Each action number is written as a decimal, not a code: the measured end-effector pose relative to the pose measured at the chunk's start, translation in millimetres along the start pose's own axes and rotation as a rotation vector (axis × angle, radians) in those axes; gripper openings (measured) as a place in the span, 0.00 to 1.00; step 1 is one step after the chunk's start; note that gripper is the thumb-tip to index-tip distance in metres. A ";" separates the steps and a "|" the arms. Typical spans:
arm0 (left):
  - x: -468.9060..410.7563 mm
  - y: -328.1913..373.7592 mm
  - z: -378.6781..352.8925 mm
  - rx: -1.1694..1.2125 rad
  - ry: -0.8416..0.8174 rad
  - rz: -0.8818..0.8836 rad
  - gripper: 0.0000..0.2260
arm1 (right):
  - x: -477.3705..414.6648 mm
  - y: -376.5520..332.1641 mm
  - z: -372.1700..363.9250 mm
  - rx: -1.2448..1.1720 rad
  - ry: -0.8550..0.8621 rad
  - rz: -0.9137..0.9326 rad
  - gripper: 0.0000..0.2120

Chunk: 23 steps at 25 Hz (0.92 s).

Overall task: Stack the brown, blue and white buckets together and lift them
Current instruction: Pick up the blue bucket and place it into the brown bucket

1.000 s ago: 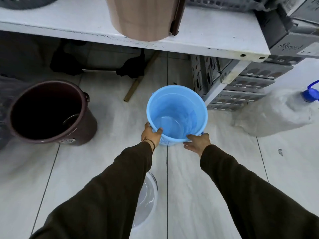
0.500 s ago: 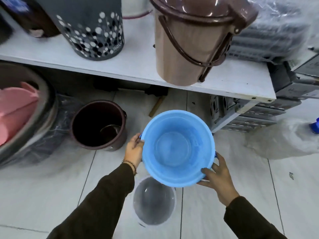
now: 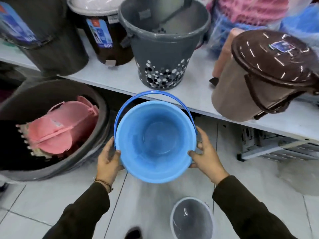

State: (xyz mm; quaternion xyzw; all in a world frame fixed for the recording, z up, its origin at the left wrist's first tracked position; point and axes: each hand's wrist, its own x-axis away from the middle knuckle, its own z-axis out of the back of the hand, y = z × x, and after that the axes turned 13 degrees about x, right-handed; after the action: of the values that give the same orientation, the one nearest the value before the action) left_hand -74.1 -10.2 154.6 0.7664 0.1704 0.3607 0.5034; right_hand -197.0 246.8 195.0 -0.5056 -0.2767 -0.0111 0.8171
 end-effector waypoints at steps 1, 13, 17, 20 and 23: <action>-11.8 5.2 7.1 0.002 0.014 -0.012 0.23 | -12.1 -7.5 -12.0 0.012 -0.003 0.009 0.40; -129.9 -76.5 46.2 -0.417 0.159 0.150 0.24 | -123.8 58.5 -123.6 0.306 -0.012 -0.273 0.40; -137.8 -115.6 60.7 -0.564 0.074 0.310 0.25 | -125.5 100.7 -137.6 0.330 -0.033 -0.347 0.40; -137.1 -127.5 63.1 -0.654 -0.003 0.372 0.23 | -119.9 123.8 -143.1 0.412 -0.016 -0.304 0.33; -131.5 -132.9 62.9 -0.877 -0.144 0.273 0.27 | -109.9 138.7 -135.1 0.477 0.002 -0.305 0.29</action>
State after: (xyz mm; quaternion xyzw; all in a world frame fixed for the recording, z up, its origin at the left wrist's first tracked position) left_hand -104.6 -75.3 -29.0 0.5196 -0.1363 0.4077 0.7384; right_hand -189.1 173.3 -15.0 -0.2518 -0.3437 -0.0690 0.9021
